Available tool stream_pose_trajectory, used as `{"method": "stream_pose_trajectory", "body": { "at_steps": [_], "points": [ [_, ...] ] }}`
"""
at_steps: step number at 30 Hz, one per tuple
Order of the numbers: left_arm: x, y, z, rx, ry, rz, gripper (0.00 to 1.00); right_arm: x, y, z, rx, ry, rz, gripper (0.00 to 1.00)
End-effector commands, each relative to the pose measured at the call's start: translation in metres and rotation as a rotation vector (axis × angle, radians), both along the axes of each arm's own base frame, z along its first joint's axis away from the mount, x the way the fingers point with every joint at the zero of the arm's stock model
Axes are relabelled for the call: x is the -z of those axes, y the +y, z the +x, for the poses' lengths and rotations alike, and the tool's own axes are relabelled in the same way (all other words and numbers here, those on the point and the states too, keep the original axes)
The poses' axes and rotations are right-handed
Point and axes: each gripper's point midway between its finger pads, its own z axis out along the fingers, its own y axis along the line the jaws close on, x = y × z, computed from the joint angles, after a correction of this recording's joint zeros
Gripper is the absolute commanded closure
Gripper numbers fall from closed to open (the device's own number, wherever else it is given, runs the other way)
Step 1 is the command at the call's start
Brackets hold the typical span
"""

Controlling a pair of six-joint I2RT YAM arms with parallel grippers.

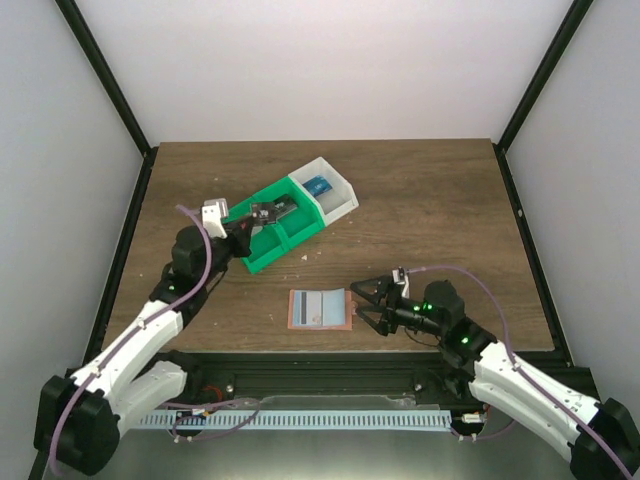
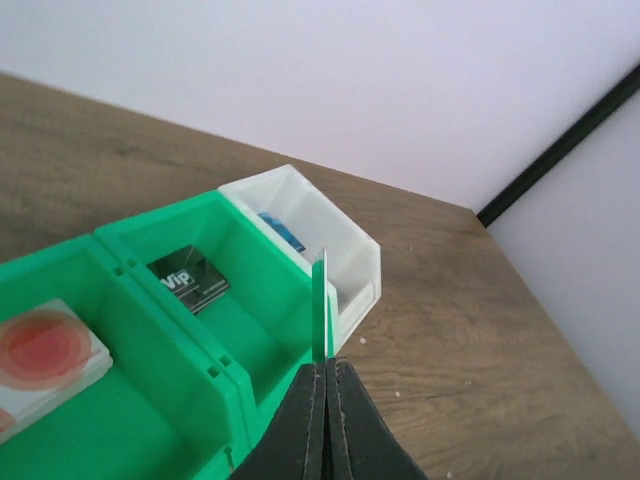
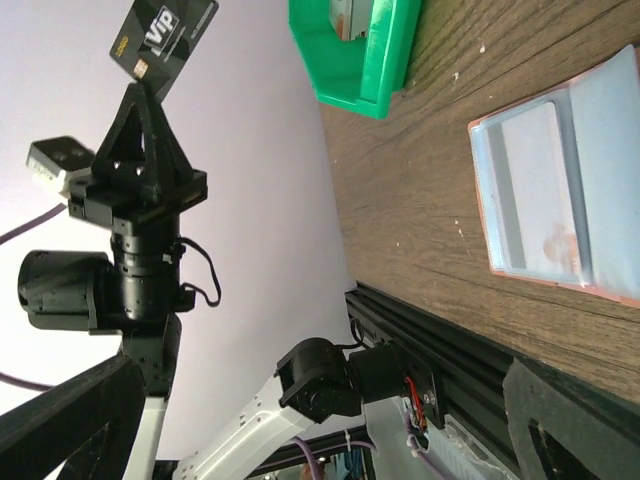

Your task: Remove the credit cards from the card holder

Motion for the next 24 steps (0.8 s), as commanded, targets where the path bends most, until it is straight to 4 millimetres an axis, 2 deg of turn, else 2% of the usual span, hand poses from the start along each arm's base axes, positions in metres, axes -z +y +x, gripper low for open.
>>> {"method": "stream_pose_trajectory", "body": {
  "at_steps": [1,6,13,16,20,24],
  "points": [
    [-0.016,0.007,0.024,-0.100,0.048,-0.219,1.00,-0.013,-0.002,0.005,0.019,-0.041,-0.007,0.00],
    [0.001,0.014,0.058,-0.250,0.185,-0.316,1.00,-0.012,-0.001,0.005,0.016,-0.044,-0.015,0.00],
    [0.047,-0.003,0.089,-0.321,0.396,-0.450,1.00,-0.018,-0.001,0.007,0.015,-0.065,-0.037,0.00],
    [0.064,-0.001,0.097,-0.385,0.434,-0.443,1.00,-0.021,-0.002,0.008,0.015,-0.079,-0.047,0.00],
    [0.077,0.010,0.104,-0.481,0.422,-0.454,1.00,-0.022,-0.002,0.009,0.019,-0.087,-0.061,0.00],
    [0.086,0.005,0.112,-0.493,0.439,-0.464,1.00,-0.019,-0.003,0.010,0.018,-0.079,-0.068,0.00]
  ]
}}
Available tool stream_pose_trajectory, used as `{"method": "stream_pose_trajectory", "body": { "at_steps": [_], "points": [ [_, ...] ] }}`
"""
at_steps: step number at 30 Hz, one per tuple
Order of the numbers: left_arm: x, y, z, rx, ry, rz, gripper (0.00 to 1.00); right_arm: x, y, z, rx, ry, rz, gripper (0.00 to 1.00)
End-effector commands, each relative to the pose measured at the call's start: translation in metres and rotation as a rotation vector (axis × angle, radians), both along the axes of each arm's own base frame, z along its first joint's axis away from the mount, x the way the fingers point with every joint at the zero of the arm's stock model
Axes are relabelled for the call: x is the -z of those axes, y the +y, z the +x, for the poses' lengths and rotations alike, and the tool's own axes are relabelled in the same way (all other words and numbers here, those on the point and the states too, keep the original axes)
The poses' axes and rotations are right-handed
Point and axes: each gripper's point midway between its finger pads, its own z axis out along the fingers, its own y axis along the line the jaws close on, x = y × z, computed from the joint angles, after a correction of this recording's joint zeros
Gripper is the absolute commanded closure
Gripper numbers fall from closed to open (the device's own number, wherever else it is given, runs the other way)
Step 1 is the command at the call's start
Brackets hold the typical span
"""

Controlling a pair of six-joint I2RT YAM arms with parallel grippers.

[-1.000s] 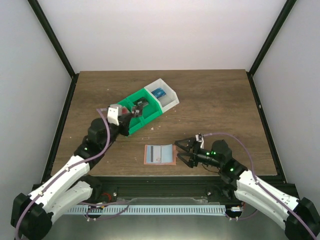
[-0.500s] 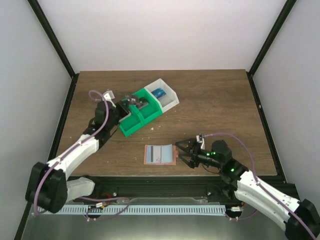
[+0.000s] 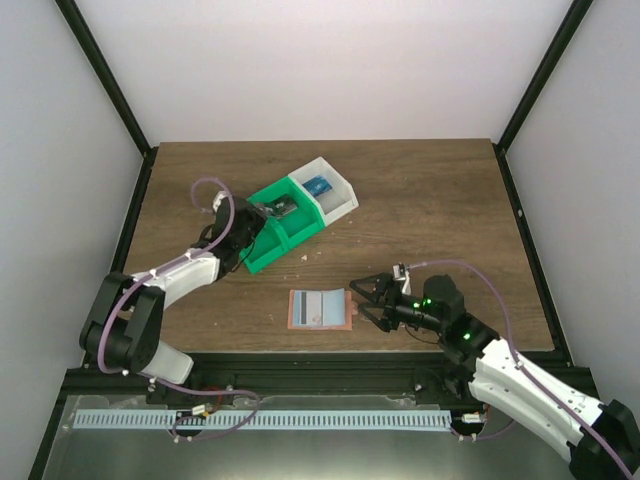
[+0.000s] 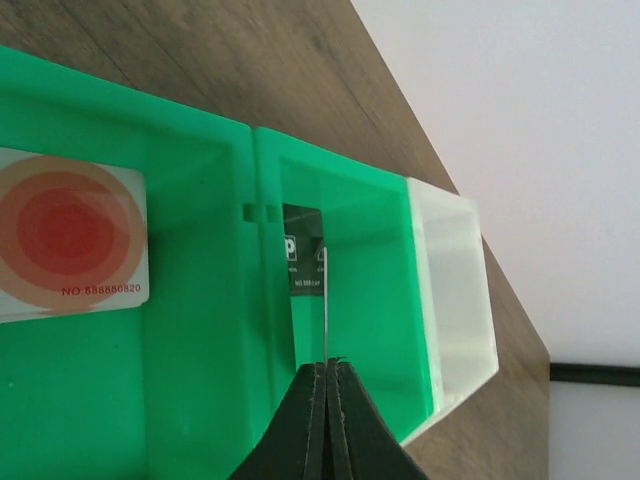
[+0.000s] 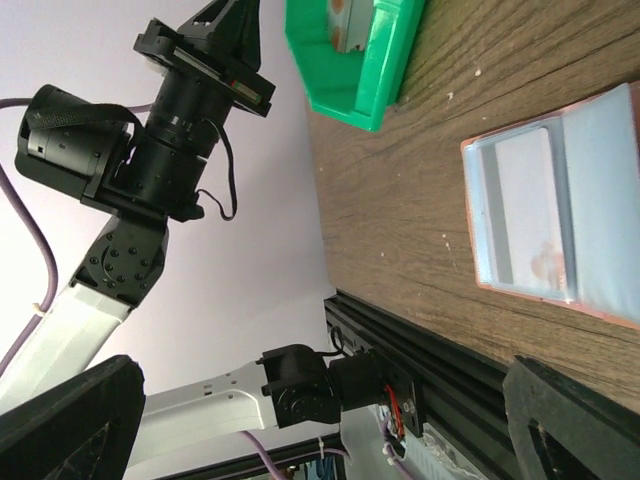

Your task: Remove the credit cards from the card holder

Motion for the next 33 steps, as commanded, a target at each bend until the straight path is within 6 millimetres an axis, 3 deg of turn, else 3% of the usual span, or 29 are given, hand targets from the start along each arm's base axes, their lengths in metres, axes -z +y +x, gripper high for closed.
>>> {"method": "stream_pose_trajectory", "body": {
  "at_steps": [1,33],
  "points": [
    [-0.008,-0.003,0.017,-0.061,-0.028,-0.036,1.00,-0.012,-0.002,0.006,0.019,-0.029,-0.006,0.00],
    [0.018,-0.024,0.075,-0.113,-0.066,0.263,1.00,-0.009,-0.004,0.014,0.016,-0.052,-0.089,0.00]
  ]
}}
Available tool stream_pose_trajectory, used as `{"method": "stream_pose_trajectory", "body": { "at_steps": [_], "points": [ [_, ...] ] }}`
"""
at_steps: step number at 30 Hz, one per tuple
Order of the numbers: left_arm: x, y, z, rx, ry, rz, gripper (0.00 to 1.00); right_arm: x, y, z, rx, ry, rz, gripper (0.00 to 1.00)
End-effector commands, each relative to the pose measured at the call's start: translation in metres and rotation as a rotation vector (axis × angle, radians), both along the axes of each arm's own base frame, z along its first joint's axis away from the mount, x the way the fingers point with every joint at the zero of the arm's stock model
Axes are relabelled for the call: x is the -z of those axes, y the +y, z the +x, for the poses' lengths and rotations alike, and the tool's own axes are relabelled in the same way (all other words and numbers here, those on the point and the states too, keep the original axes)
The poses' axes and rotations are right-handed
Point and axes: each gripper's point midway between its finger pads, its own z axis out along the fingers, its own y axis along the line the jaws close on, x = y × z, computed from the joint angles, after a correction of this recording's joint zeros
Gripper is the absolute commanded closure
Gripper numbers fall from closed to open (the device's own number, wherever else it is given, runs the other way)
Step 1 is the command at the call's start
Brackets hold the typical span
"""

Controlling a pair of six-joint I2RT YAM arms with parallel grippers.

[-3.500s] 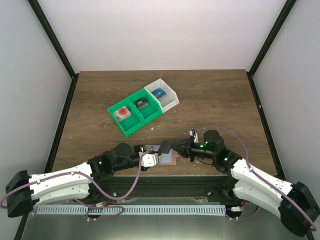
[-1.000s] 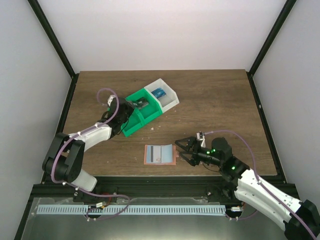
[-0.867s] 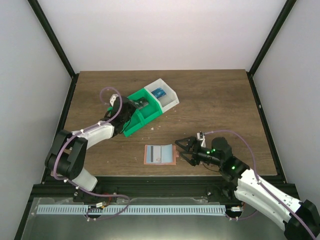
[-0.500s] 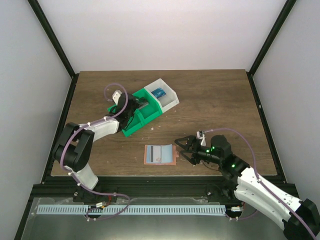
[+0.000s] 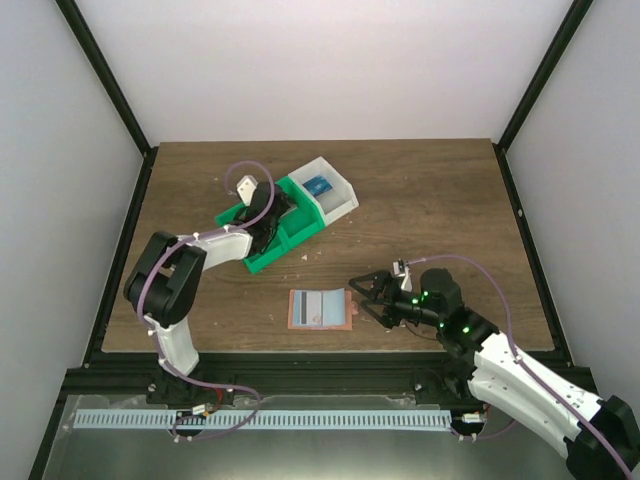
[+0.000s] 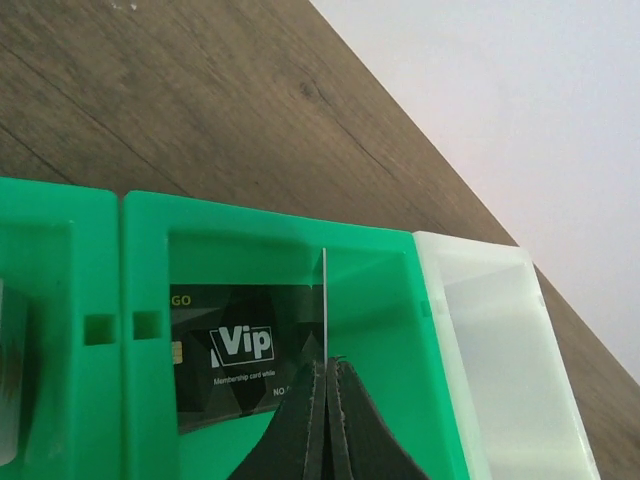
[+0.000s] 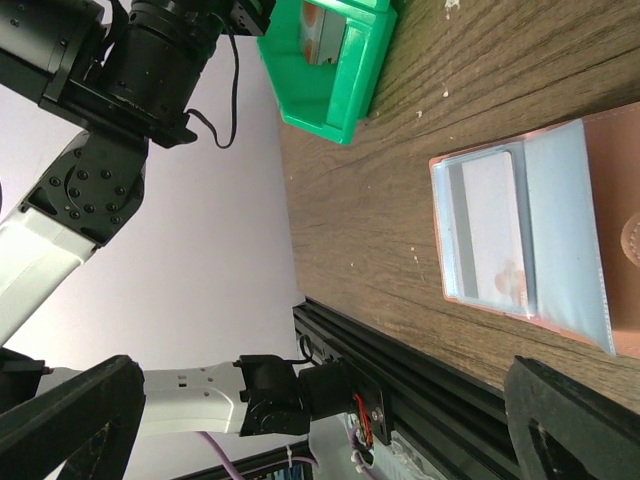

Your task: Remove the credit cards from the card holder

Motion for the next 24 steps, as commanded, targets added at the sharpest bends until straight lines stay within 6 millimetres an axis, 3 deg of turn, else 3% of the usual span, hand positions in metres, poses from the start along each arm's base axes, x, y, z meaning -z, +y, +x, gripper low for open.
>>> {"method": "stream_pose_trajectory", "body": {
  "at_steps": [1,10,16,24],
  "points": [
    [-0.006,0.002,0.011,-0.020,-0.031,0.063,1.00,-0.014,-0.001,0.007,0.016,-0.043,-0.009,0.00],
    [0.006,0.004,0.014,-0.032,0.006,0.106,1.00,-0.009,-0.003,0.010,0.031,-0.039,-0.023,0.00],
    [0.003,0.001,0.017,-0.013,0.009,0.123,0.84,-0.005,-0.001,0.012,0.027,-0.029,-0.037,0.00],
    [-0.021,-0.007,0.015,0.055,-0.035,0.144,0.72,0.000,0.000,0.013,0.012,-0.024,-0.080,0.00]
  ]
}}
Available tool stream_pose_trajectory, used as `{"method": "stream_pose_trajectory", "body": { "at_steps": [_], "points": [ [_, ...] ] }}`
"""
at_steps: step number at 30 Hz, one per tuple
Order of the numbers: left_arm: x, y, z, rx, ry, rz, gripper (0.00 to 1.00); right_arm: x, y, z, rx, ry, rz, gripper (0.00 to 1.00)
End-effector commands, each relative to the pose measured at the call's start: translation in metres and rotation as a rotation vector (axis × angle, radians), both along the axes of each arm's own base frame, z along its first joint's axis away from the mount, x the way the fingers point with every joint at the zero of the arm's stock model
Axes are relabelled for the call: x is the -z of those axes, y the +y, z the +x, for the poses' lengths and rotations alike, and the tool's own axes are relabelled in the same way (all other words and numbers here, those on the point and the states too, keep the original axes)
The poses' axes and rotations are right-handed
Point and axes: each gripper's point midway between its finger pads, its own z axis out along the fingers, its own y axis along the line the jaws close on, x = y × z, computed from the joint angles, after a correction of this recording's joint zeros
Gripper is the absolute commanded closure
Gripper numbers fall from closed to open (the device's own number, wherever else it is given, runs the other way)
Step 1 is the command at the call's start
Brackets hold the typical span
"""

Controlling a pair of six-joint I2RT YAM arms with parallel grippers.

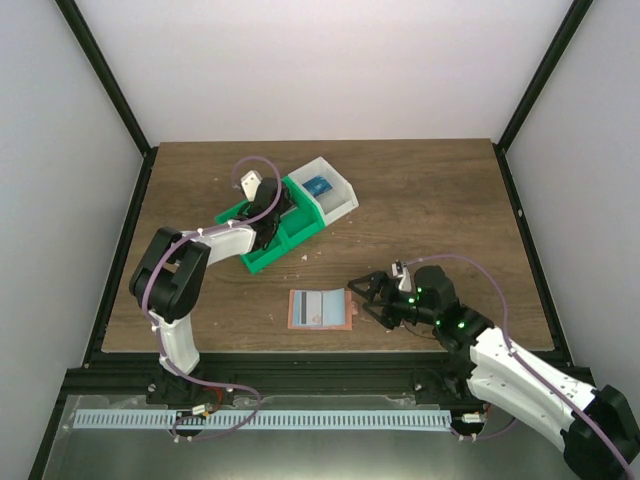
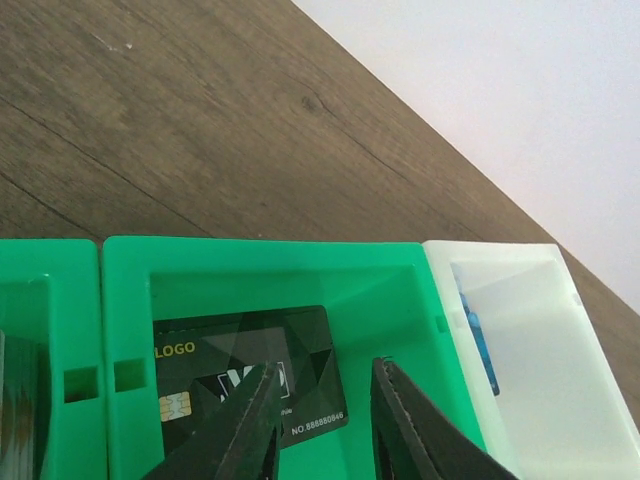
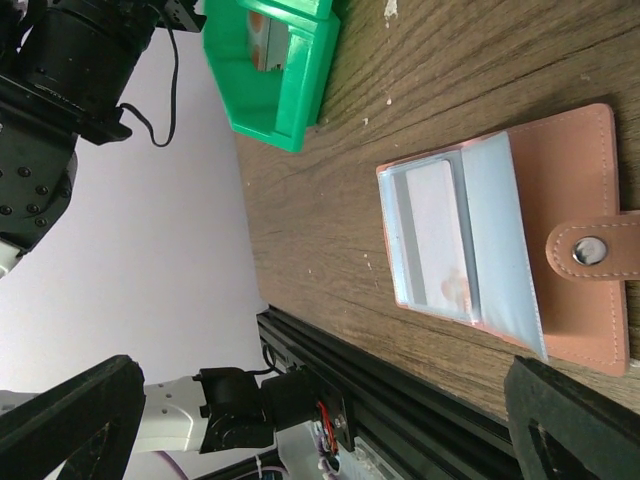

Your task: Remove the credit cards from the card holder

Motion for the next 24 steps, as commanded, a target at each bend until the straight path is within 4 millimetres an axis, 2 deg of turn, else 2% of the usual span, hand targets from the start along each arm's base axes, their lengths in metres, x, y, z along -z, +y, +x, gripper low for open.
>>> {"method": "stream_pose_trajectory", "body": {
  "at_steps": [1,4,6,9,12,16,20,22,24],
  "points": [
    [-0.028,-0.006,0.003,0.048,-0.047,0.021,0.70,-0.021,0.001,0.008,0.002,-0.058,-0.009,0.00],
    [-0.045,-0.010,-0.003,0.103,-0.061,0.051,0.57,-0.020,-0.001,0.008,0.001,-0.069,-0.033,0.00],
    [-0.061,-0.015,-0.009,0.171,-0.084,0.079,0.34,-0.021,-0.002,0.007,-0.009,-0.086,-0.048,0.00],
    [-0.083,-0.015,-0.025,0.236,-0.103,0.118,0.17,-0.021,-0.003,0.005,-0.025,-0.109,-0.070,0.00],
    [-0.101,-0.005,-0.041,0.241,-0.079,0.118,0.01,-0.014,-0.005,0.001,-0.038,-0.096,-0.085,0.00],
    [-0.109,0.008,-0.063,0.303,-0.011,0.158,0.00,-0.009,-0.006,0.001,-0.053,-0.129,-0.119,0.00],
    [-0.094,0.019,-0.096,0.414,0.055,0.151,0.00,-0.005,-0.007,0.001,-0.088,-0.189,-0.162,0.00],
    [-0.096,0.031,-0.116,0.409,0.022,0.146,0.00,-0.004,-0.005,0.001,-0.106,-0.213,-0.167,0.01],
    [-0.112,0.031,-0.137,0.460,-0.078,0.123,0.00,-0.006,-0.005,0.002,-0.108,-0.221,-0.168,0.02]
  ]
}}
